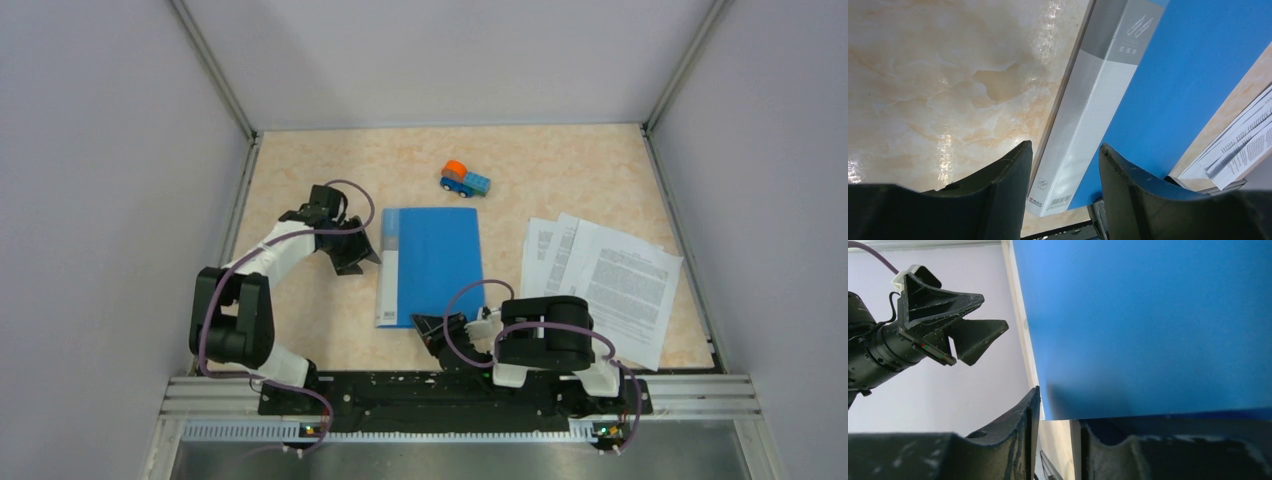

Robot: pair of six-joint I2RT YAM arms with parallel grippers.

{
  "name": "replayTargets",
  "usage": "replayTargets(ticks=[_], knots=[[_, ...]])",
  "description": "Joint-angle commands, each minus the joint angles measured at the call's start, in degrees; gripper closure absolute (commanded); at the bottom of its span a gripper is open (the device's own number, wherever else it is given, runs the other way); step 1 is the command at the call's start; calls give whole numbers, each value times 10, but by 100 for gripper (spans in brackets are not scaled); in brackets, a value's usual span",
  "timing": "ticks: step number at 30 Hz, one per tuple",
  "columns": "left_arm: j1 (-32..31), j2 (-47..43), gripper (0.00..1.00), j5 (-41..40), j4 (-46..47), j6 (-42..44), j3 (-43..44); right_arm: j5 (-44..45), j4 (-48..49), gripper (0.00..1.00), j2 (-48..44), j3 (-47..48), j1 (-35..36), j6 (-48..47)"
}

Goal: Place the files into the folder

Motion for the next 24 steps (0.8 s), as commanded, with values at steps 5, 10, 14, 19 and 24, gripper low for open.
replayTargets(ticks=[5,10,14,19,24], knots=[[9,-43,43,0,-15,6,6,32,5,81,9,-20,-4,-66],[11,-57,43,-2,-23,6,6,31,0,91,1,-18,-5,-98],[14,-72,42,-2,-33,5,12,29,-40,100,-27,-13,-5,-133],[21,-102,40,-1,-59,1,34,32,-187,100,-97,17,5,-184],[25,-136,37,-16,-82,0,59,50,-391,100,-174,92,24,-254]])
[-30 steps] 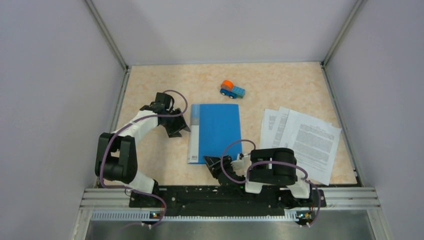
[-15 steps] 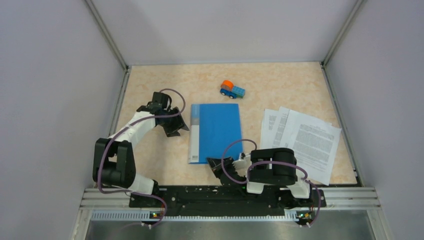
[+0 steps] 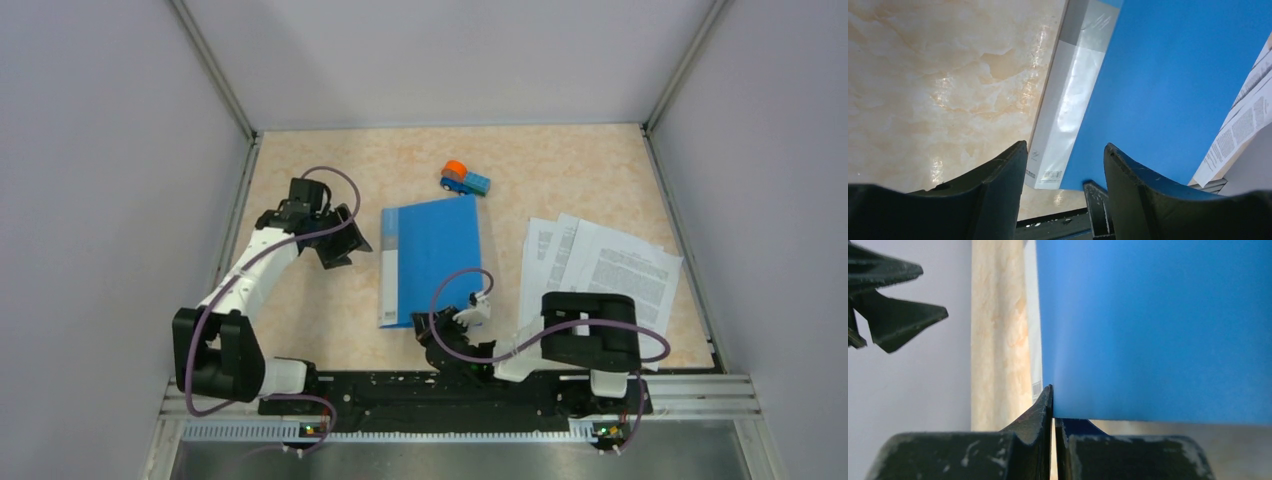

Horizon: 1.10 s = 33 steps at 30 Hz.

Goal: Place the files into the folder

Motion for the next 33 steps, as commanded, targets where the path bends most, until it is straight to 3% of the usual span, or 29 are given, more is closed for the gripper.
replayTargets(ticks=[1,8,13,18,26,33], knots=[[5,-49,36,-16,-19,0,39,36,-223,100,-70,77,24,-100],[5,-92,29,-8,-27,5,79,64,-491,100,-79,237,47,-197],[5,-105,18,-11,-37,34,135,77,-635,100,-46,366,58,-302],[4,-90,15,-5,-56,56,206,100,-760,100,13,488,71,-400],[-3,-64,16,8,-70,63,261,111,-802,100,47,546,79,-486],[-15,-57,22,-8,-65,74,227,125,-802,100,69,577,87,-536]])
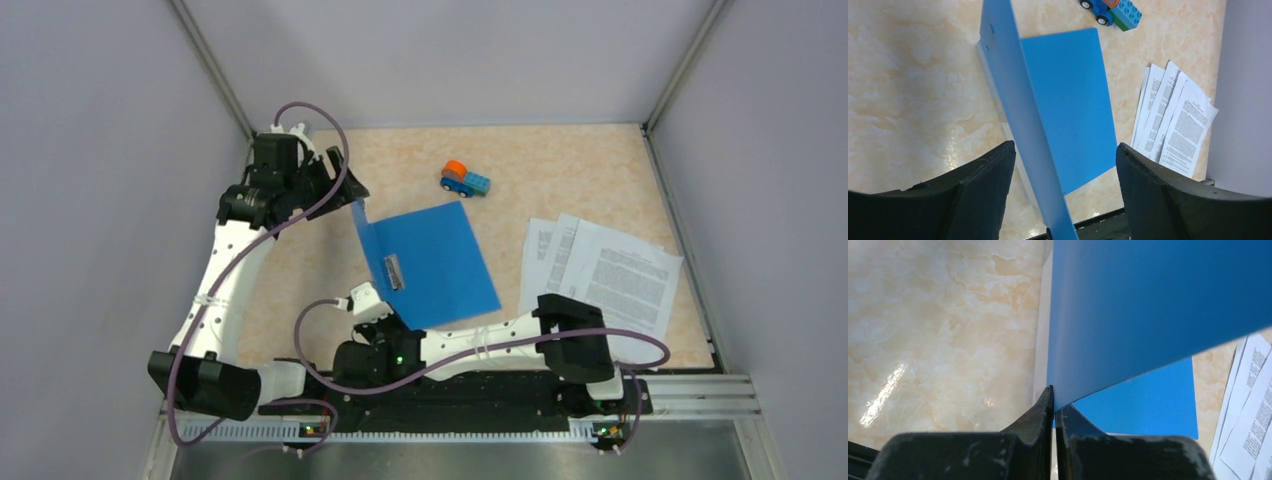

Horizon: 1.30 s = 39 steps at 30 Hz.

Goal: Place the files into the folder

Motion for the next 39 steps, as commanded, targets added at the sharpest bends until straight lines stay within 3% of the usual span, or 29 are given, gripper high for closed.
replayTargets(ticks=[1,9,12,16,19,21,26,35,39], knots=[[-6,5,23,-7,4,17,-18,30,-8,100,18,47,15,-58],[-6,-16,46,-84,-9,40,-58,18,-19,100,34,66,20,-60],[-6,-24,63,-105,-10,46,-72,11,-27,98,33,77,23,-59],[-6,-34,85,-112,-4,49,-89,-4,-45,65,26,86,29,-45],[-6,-38,100,-108,5,51,-103,-20,-49,46,11,78,36,-33],[-6,-40,100,-102,10,53,-109,-40,-50,33,-10,69,43,-28],[-6,-46,100,-84,33,51,-122,-102,-50,15,-65,38,75,-38],[0,-49,100,-15,111,28,-156,-261,-19,4,-244,-71,76,-56],[9,-36,100,16,135,20,-154,-321,-18,2,-310,-91,6,-56]])
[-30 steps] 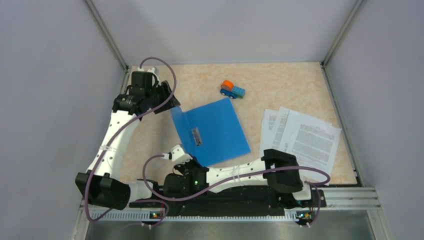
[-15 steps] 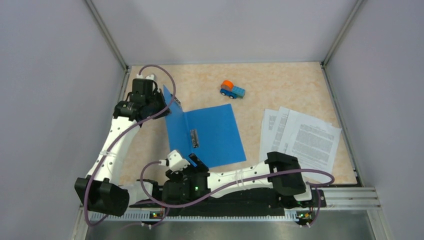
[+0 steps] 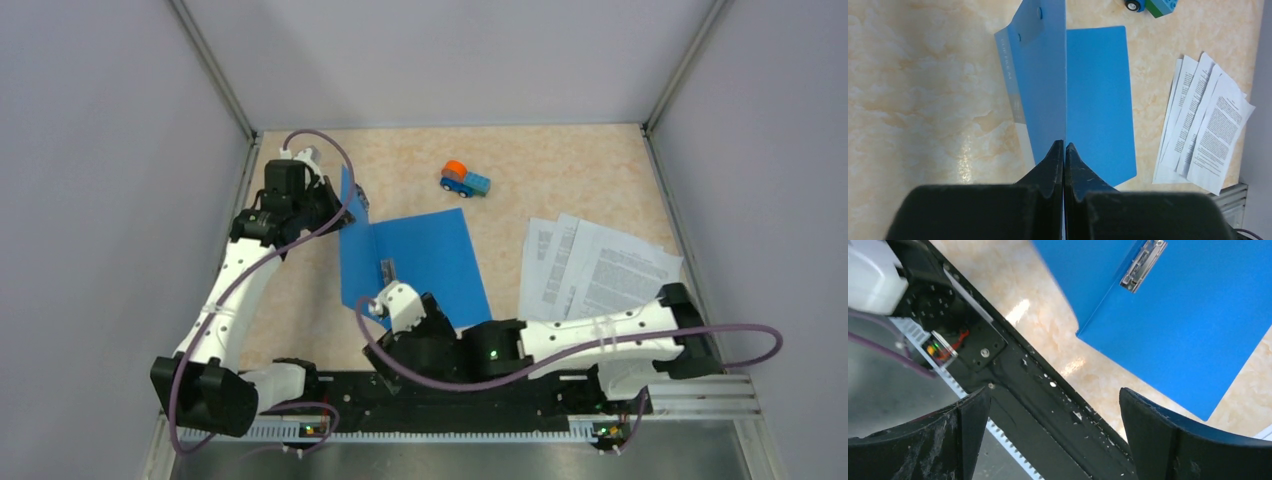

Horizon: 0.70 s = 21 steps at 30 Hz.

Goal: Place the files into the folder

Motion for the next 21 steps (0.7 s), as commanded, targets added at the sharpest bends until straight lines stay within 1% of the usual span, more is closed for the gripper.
replayTargets(ticks=[1,4,5,8,10,15,17,19,21], knots=[[12,10,100,36,53,-10,-2,-93,22,2,-82,-23,-91,-5],[26,14,100,33,52,-5,2,-154,42,2,-98,-57,-198,-6],[34,13,100,43,54,-4,0,-174,53,3,-95,-64,-230,-11],[59,5,100,128,103,-14,-26,-198,97,3,-67,-62,-291,-32],[71,5,100,172,131,-26,-41,-199,119,3,-34,-45,-318,-38],[86,31,100,175,106,-11,-24,-232,179,3,59,-22,-378,-31],[99,36,100,181,96,-6,-16,-239,204,3,95,-12,-381,-31],[111,37,100,171,89,1,-9,-247,240,3,124,-10,-382,-26],[115,39,93,149,71,10,-2,-254,275,3,152,-7,-382,-21]])
